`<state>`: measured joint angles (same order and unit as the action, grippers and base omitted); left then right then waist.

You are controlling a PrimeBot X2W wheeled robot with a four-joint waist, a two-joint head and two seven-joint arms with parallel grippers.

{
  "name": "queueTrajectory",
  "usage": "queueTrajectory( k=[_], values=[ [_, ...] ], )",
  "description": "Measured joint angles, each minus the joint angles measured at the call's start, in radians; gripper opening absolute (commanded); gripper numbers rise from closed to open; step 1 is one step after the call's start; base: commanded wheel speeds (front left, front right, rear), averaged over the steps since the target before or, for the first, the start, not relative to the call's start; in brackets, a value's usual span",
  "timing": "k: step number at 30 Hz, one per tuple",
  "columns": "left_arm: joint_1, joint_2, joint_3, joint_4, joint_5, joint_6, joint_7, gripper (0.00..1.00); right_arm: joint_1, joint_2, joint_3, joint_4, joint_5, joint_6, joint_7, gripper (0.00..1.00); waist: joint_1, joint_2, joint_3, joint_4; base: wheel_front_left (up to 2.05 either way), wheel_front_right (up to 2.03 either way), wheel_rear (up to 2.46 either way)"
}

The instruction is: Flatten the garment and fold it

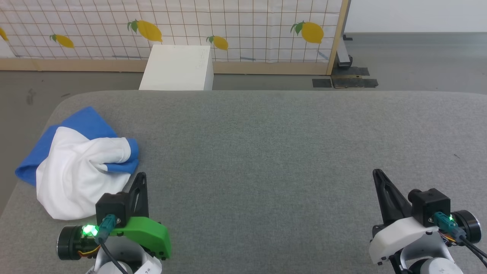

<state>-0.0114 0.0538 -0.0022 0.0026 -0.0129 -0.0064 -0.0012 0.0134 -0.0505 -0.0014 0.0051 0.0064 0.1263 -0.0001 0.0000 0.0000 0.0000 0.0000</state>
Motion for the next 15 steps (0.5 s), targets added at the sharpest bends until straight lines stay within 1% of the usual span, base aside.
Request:
queueTrajectory(
  k=[15],
  values=[
    [0.000, 0.000, 0.000, 0.000, 0.000, 0.000, 0.000, 0.00, 0.000, 0.000, 0.000, 0.000, 0.000, 0.000, 0.000, 0.00, 0.0000, 0.0000, 0.000, 0.000, 0.00, 0.00, 0.00]
  ],
)
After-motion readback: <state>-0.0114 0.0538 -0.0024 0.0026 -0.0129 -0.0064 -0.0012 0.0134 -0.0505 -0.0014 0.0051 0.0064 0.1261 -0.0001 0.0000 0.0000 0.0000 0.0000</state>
